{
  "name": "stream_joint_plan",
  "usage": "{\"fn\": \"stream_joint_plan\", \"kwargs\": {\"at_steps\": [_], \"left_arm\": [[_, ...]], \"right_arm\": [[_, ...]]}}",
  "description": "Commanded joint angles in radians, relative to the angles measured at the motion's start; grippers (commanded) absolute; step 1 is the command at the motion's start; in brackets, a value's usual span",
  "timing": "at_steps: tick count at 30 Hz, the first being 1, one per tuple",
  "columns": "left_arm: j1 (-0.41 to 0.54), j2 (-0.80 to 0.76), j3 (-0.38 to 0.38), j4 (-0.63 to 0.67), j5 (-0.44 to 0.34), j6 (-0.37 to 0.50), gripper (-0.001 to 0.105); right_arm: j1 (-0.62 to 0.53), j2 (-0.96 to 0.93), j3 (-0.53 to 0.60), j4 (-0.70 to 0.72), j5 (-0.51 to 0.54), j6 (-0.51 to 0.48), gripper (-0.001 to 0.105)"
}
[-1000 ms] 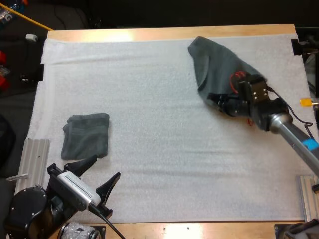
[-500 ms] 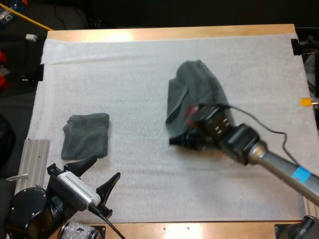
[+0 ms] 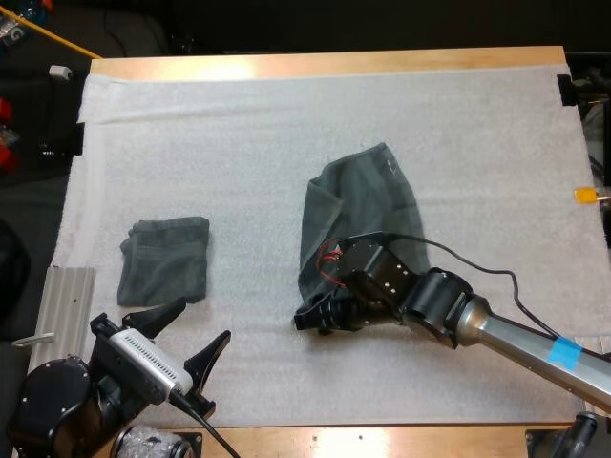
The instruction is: Pick towel from pile, fold and stack
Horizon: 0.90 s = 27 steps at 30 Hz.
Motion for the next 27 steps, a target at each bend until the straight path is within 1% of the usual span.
{"fn": "stream_joint_plan", "kwargs": {"at_steps": [1,3,5,7,9,11,13,18,20,23,27], "left_arm": [[-0.005,0.001,-0.006,-0.007,0.006,-0.009,0.062],[-0.005,0.001,-0.006,-0.007,0.006,-0.009,0.062],[-0.005,0.001,-0.006,-0.007,0.006,-0.009,0.062],[-0.005,0.001,-0.006,-0.003,0.006,-0.009,0.062],[-0.005,0.001,-0.006,0.004,0.006,-0.009,0.062],[-0.005,0.001,-0.006,0.029,0.006,-0.009,0.062],[-0.005,0.001,-0.006,0.055,0.006,-0.009,0.062],[-0.005,0.001,-0.006,0.097,0.006,-0.009,0.062],[-0.005,0.001,-0.005,0.1,0.006,-0.009,0.062],[-0.005,0.001,0.003,0.1,0.006,-0.009,0.062],[-0.005,0.001,0.017,0.105,0.014,-0.009,0.062]], "right_arm": [[0.001,-0.006,-0.008,0.009,-0.042,-0.003,0.076],[0.001,-0.012,-0.008,0.033,-0.044,-0.003,0.071],[0.001,-0.023,-0.008,0.063,-0.005,-0.012,0.064],[0.001,-0.032,-0.008,0.088,0.04,-0.027,0.059],[0.001,-0.045,-0.008,0.111,0.103,-0.046,0.058],[-0.012,-0.059,-0.008,0.149,0.206,-0.061,0.058],[-0.038,-0.065,-0.008,0.179,0.249,-0.066,0.058],[-0.153,-0.066,-0.008,0.262,0.259,-0.072,0.058],[-0.219,-0.066,-0.001,0.282,0.255,-0.088,0.058],[-0.295,-0.066,0.009,0.293,0.254,-0.12,0.058],[-0.366,-0.066,0.037,0.294,0.254,-0.142,0.058]]}}
